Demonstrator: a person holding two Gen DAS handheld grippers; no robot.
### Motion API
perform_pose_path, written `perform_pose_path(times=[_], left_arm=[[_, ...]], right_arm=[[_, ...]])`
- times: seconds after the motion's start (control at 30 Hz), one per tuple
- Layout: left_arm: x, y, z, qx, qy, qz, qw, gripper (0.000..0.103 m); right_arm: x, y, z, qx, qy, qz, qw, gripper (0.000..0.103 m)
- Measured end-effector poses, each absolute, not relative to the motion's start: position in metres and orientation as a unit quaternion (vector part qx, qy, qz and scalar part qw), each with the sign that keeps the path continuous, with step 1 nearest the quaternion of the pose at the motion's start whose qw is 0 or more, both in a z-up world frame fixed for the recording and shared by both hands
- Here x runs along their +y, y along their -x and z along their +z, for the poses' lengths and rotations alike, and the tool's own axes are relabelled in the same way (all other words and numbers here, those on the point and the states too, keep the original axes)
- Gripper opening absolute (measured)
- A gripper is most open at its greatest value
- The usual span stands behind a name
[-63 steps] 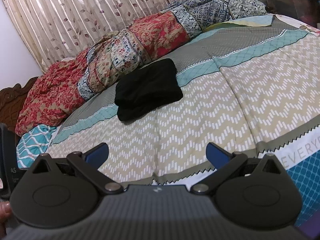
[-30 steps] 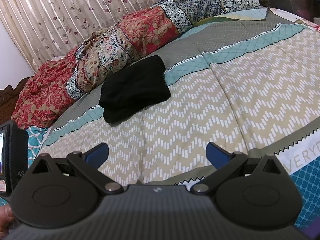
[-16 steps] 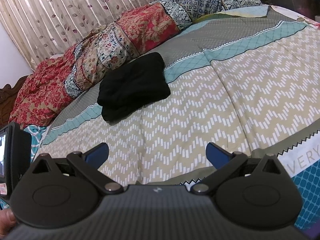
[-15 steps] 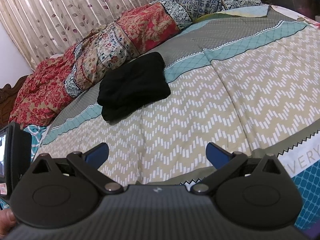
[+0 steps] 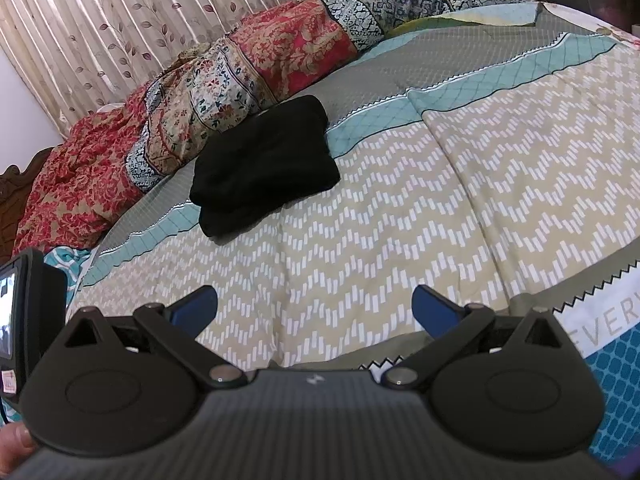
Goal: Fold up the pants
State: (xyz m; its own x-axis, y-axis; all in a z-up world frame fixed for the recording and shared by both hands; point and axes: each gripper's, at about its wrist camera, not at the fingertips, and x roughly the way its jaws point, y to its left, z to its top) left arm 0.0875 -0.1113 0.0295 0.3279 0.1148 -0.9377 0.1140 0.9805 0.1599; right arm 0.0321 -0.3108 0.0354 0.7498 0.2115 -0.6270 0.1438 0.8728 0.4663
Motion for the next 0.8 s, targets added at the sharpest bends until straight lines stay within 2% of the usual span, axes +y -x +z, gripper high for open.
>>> perform_pose_path(times=[0.8], left_arm=[[-0.1138, -0.0906, 0.0206, 0.593, -0.089, -0.004, 0.800, 0.103]], right_arm=[[-0.3095, -0.0384, 0.0292, 0.361, -0.253, 0.020, 0.898, 0.103]])
